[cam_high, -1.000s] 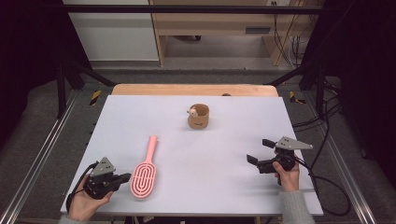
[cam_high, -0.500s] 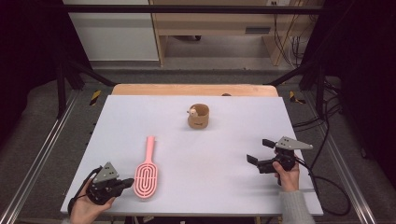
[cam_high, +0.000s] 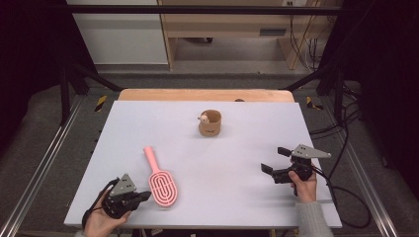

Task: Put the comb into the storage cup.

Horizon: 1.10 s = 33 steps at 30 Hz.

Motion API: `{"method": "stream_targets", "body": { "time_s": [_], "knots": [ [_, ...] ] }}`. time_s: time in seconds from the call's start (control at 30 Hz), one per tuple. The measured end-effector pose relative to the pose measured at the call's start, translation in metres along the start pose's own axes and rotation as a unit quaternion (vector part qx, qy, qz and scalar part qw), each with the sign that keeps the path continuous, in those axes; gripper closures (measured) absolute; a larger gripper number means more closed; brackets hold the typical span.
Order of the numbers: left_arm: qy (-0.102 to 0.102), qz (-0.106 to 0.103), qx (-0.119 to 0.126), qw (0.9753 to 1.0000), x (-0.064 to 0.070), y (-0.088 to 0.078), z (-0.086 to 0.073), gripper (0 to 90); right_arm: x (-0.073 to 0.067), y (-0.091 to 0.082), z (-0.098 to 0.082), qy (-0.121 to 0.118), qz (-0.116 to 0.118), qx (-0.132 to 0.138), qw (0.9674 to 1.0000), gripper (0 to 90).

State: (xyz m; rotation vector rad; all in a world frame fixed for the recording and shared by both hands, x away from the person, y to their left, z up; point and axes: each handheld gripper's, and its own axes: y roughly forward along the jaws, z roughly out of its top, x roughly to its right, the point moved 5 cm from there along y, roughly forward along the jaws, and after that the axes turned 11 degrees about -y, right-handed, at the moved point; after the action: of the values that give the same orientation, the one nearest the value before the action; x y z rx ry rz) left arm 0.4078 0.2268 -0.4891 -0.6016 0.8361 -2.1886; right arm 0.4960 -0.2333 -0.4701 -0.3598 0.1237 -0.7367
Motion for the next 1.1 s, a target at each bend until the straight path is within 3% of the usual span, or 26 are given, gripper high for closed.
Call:
{"method": "stream_targets", "body": {
  "time_s": [0.5,1.1],
  "knots": [
    [0.016,-0.011,0.01,0.9998,0.02,0.016,0.009,90.0,0.0,0.0,0.0,0.0,0.0,-0.001,1.0,0.4],
    [0.014,-0.007,0.018,0.9997,0.029,0.035,0.017,90.0,0.0,0.0,0.0,0.0,-0.001,-0.001,1.0,0.4]
  ]
}}
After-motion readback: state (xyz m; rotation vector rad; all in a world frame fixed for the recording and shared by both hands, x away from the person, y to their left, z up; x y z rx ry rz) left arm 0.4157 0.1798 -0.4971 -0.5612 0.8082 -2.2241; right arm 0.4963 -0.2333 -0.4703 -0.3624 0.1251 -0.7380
